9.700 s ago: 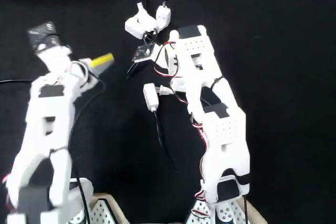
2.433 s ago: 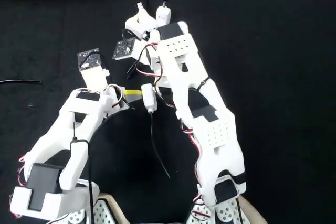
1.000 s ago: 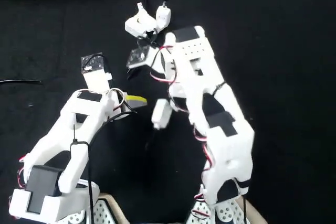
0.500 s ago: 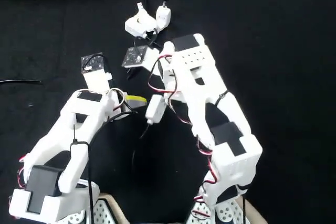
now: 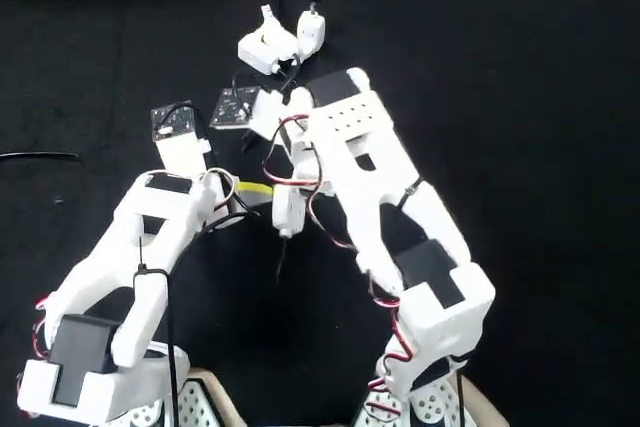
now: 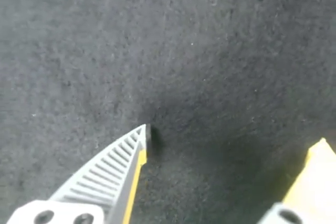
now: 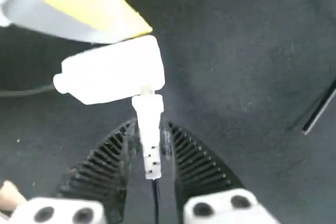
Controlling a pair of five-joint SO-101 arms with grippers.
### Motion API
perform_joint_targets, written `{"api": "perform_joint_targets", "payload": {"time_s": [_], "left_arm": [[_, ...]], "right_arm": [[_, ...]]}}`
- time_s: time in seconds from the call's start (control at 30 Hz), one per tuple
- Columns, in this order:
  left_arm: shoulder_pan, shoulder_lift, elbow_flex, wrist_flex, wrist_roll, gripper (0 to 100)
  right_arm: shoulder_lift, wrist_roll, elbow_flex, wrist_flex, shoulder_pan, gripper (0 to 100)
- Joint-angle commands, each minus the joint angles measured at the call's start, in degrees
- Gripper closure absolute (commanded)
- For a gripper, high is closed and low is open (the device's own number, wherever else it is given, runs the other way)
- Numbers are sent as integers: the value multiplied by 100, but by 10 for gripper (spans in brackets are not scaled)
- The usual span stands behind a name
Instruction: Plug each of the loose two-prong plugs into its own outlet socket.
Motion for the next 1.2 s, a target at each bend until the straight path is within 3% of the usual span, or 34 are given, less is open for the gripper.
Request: {"api": "perform_joint_targets", "payload": {"time_s": [0.0, 0.53, 0.73, 0.87, 1.03, 1.17], "left_arm": [[31, -255, -136, -44, 0, 550], [-75, -826, 338, -9, -70, 550], [-136, -870, 1191, 0, -1248, 550], [-602, -879, 1446, 0, -1714, 550], [-1429, -879, 1490, 9, -1732, 550], [-2369, -879, 1429, 501, -1741, 550]], "right_arm": [[-295, -193, -13, -79, -308, 985], [-303, -396, 910, -624, -598, 985], [-312, -343, 655, -316, -492, 985], [-312, -343, 453, -79, -519, 985], [-277, -343, 435, -88, -607, 985], [-259, -352, 444, -88, -721, 985]]}}
